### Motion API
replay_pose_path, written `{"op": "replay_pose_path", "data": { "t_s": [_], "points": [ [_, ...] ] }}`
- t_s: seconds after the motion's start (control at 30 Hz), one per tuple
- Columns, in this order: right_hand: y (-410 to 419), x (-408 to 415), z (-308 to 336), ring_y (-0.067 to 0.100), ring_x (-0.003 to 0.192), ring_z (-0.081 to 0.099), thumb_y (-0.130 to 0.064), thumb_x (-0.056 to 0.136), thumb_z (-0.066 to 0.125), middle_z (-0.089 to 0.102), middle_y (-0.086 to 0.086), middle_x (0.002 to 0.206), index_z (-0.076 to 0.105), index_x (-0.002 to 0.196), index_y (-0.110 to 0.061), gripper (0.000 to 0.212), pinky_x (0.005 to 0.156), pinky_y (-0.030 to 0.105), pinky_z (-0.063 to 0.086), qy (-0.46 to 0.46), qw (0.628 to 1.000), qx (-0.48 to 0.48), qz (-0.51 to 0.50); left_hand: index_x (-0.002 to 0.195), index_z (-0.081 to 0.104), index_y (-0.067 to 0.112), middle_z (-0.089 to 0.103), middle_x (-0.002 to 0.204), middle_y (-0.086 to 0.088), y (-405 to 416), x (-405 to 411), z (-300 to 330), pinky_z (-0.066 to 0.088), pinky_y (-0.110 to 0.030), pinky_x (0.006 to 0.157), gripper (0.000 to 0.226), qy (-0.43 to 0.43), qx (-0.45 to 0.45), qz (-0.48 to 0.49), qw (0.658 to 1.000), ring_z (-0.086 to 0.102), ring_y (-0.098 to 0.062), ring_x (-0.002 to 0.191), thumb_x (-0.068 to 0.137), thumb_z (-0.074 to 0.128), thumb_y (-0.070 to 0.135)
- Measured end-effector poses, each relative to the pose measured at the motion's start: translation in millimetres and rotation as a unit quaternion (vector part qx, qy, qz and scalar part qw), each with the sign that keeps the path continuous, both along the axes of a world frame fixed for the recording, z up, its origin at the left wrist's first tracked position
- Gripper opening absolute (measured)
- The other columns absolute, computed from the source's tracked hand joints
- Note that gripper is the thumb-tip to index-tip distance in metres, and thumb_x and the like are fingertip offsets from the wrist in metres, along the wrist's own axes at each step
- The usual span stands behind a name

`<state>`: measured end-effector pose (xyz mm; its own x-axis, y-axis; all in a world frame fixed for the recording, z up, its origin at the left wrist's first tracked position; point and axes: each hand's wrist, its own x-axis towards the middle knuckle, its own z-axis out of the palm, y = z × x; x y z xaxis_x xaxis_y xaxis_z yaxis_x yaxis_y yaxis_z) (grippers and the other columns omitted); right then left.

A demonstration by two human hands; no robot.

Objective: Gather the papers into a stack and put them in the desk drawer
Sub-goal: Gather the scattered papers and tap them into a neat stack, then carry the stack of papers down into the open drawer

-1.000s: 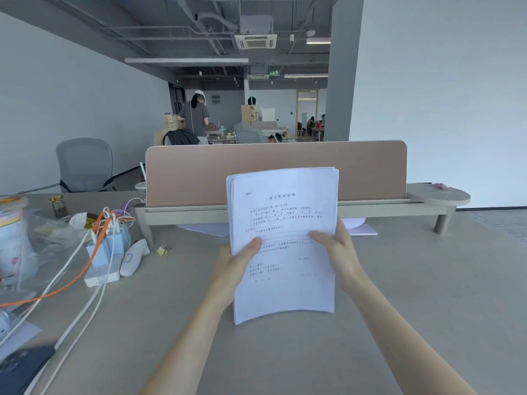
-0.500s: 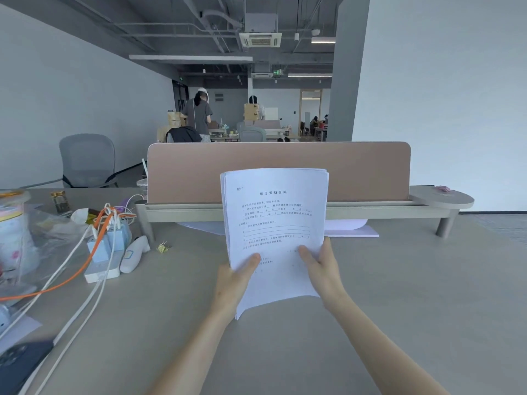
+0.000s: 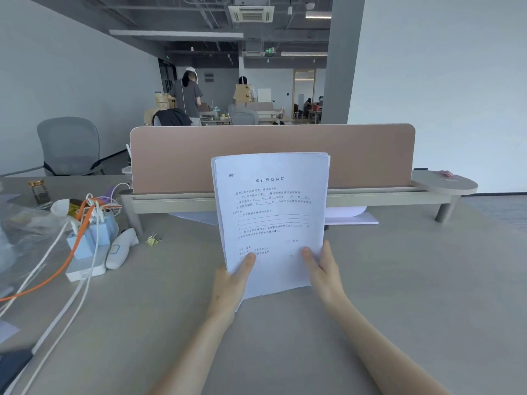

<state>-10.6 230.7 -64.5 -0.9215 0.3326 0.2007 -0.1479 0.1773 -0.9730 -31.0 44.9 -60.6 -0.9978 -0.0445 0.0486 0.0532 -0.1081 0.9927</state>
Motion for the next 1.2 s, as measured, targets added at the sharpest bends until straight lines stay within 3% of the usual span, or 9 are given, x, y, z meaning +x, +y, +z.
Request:
{"op": "replay_pose_path", "data": {
  "t_s": [0.1, 0.27, 0.43, 0.53, 0.63, 0.8, 0.93, 1.13, 1.2],
  "points": [
    [0.6, -3.4, -10.4, -0.016, 0.076, 0.063, -0.022, 0.103, 0.051, 0.069, -0.021, 0.096, 0.053, 0.113, -0.015, 0.012, 0.073, 0.015, 0.051, -0.017, 1.0, 0.007, -0.003, 0.088, 0.074, 0.033, 0.077, 0.08, 0.028, 1.2, -3.1, -9.1, 0.052, -0.021, 0.074, 0.005, -0.021, -0.016, -0.002, 1.0, 0.071, 0.006, 0.085, 0.09, 0.07, 0.031],
    [-0.3, -6.4, -9.0, 0.0, 0.085, 0.065, -0.022, 0.102, 0.05, 0.069, -0.026, 0.091, 0.052, 0.115, -0.012, 0.016, 0.079, 0.02, 0.05, -0.035, 0.999, -0.002, -0.018, 0.087, 0.073, 0.034, 0.075, 0.076, 0.032, 2.2, -4.2, -7.6, 0.049, -0.01, 0.063, 0.008, -0.028, -0.025, -0.002, 0.999, 0.069, 0.016, 0.076, 0.092, 0.069, 0.03],
    [-3.2, 3.3, -2.9, -0.011, 0.083, 0.064, -0.019, 0.103, 0.048, 0.07, -0.032, 0.091, 0.051, 0.098, -0.035, 0.016, 0.072, 0.015, 0.05, -0.061, 0.998, 0.014, -0.019, 0.089, 0.072, 0.034, 0.074, 0.077, 0.033, 4.9, 6.1, -0.9, 0.047, -0.012, 0.068, 0.008, -0.03, -0.021, 0.016, 0.999, 0.067, 0.017, 0.082, 0.092, 0.069, 0.028],
    [-3.5, 10.9, 3.6, -0.003, 0.096, 0.063, -0.017, 0.102, 0.047, 0.067, -0.023, 0.104, 0.049, 0.104, -0.035, 0.018, 0.075, 0.016, 0.049, -0.082, 0.996, 0.019, -0.009, 0.096, 0.072, 0.028, 0.074, 0.087, 0.023, 7.1, 18.9, 4.6, 0.05, -0.018, 0.073, 0.006, -0.036, -0.015, 0.027, 0.999, 0.066, 0.009, 0.086, 0.092, 0.068, 0.029],
    [2.2, 23.3, 9.3, 0.016, 0.108, 0.065, -0.018, 0.098, 0.048, 0.069, -0.008, 0.112, 0.056, 0.114, -0.026, 0.02, 0.09, 0.033, 0.052, -0.107, 0.994, 0.028, 0.0, 0.103, 0.07, 0.026, 0.071, 0.096, 0.018, 5.3, 36.5, 12.6, 0.047, -0.025, 0.075, 0.014, -0.053, -0.018, 0.022, 0.998, 0.066, -0.002, 0.092, 0.093, 0.066, 0.034],
    [17.0, 78.3, 14.6, 0.019, 0.102, 0.067, -0.016, 0.094, 0.052, 0.069, -0.003, 0.111, 0.059, 0.114, -0.019, 0.021, 0.081, 0.034, 0.054, -0.125, 0.992, 0.033, -0.009, 0.096, 0.062, 0.036, 0.06, 0.09, 0.028, 3.7, 85.4, 10.8, 0.036, -0.026, 0.086, 0.002, -0.084, -0.018, -0.041, 0.995, 0.051, 0.012, 0.08, 0.095, 0.062, 0.038],
    [36.4, 140.1, 17.5, 0.023, 0.098, 0.067, -0.015, 0.093, 0.053, 0.068, 0.001, 0.108, 0.059, 0.107, -0.018, 0.016, 0.078, 0.037, 0.054, -0.123, 0.992, 0.034, -0.027, 0.097, 0.061, 0.036, 0.057, 0.091, 0.027, 16.3, 141.4, 9.1, 0.035, -0.027, 0.089, 0.004, -0.126, 0.004, -0.069, 0.99, 0.056, -0.007, 0.093, 0.095, 0.062, 0.038],
    [77.2, 256.7, 12.0, 0.022, 0.09, 0.063, -0.013, 0.094, 0.049, 0.068, 0.002, 0.103, 0.063, 0.107, -0.015, 0.019, 0.077, 0.035, 0.049, -0.135, 0.989, 0.018, -0.06, 0.139, 0.053, 0.019, 0.057, 0.131, 0.005, 55.9, 245.5, 9.3, 0.03, -0.027, 0.094, 0.048, -0.151, 0.05, -0.08, 0.984, 0.049, -0.014, 0.116, 0.095, 0.063, 0.036],
    [89.9, 297.8, 11.7, 0.025, 0.096, 0.065, -0.011, 0.095, 0.048, 0.07, 0.003, 0.107, 0.064, 0.112, -0.014, 0.023, 0.084, 0.038, 0.052, -0.14, 0.987, 0.017, -0.079, 0.138, 0.052, 0.019, 0.053, 0.123, 0.004, 69.9, 283.8, 11.6, 0.029, -0.025, 0.091, 0.045, -0.161, 0.064, -0.092, 0.981, 0.048, -0.014, 0.115, 0.096, 0.062, 0.033]
  ]
}}
